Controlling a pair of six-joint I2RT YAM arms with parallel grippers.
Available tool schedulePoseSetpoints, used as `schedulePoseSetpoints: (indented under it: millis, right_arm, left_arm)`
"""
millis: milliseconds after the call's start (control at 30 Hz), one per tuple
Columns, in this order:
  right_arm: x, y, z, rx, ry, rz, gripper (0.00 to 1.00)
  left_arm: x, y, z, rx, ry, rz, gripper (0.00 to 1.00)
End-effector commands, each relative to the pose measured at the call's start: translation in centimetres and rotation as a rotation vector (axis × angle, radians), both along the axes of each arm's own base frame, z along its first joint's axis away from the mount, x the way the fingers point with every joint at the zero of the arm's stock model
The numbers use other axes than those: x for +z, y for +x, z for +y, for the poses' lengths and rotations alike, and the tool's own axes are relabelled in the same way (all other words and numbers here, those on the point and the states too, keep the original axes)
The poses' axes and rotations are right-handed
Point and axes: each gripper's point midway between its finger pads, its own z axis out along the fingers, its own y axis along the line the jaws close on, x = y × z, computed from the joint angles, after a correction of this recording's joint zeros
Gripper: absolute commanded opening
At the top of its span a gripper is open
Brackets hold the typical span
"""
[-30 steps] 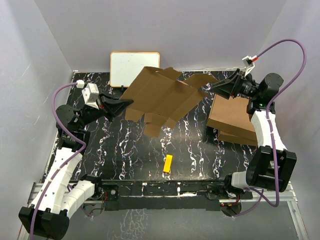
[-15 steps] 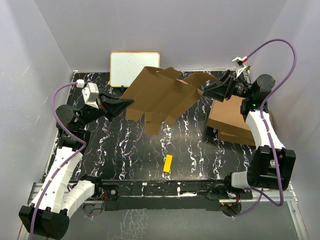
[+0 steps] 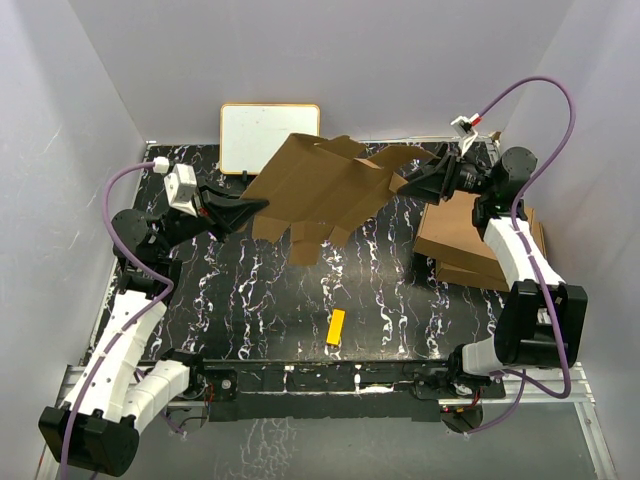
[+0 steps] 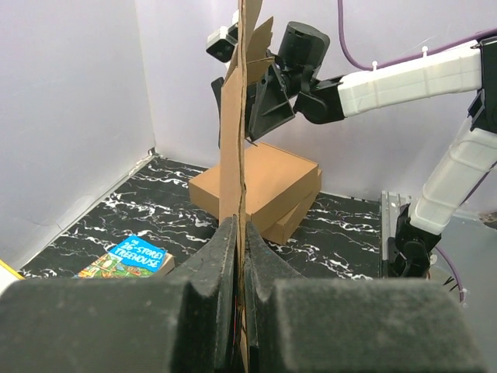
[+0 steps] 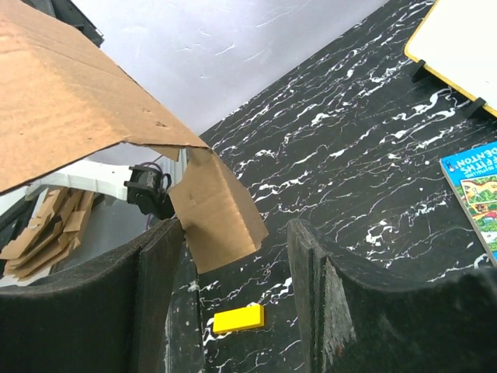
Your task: Fold the paper box
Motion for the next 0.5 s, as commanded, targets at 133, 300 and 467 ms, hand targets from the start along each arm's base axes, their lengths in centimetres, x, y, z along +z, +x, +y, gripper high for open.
schedulePoseSetpoints:
  millis: [133,300,467]
  right_arm:
    - [2.8,-0.8,0.4,0.041,-0.008,-0.158,0.6]
    - [2.9,-1.2,0.7,0.059,-0.005,-0.176,0.53]
    - [2.6,-2.2,0.8,0.084,-0.026,-0.195,0.61]
  left_arm:
    - [1.4,-0.8,0.0,-0.029,-0.019,-0.064,0.0]
    - [1.4,-0.8,-0.1,-0.032,-0.022,-0.063,0.0]
    - [1.4,-0.3,0.2,0.007,-0.018,-0.067,0.0]
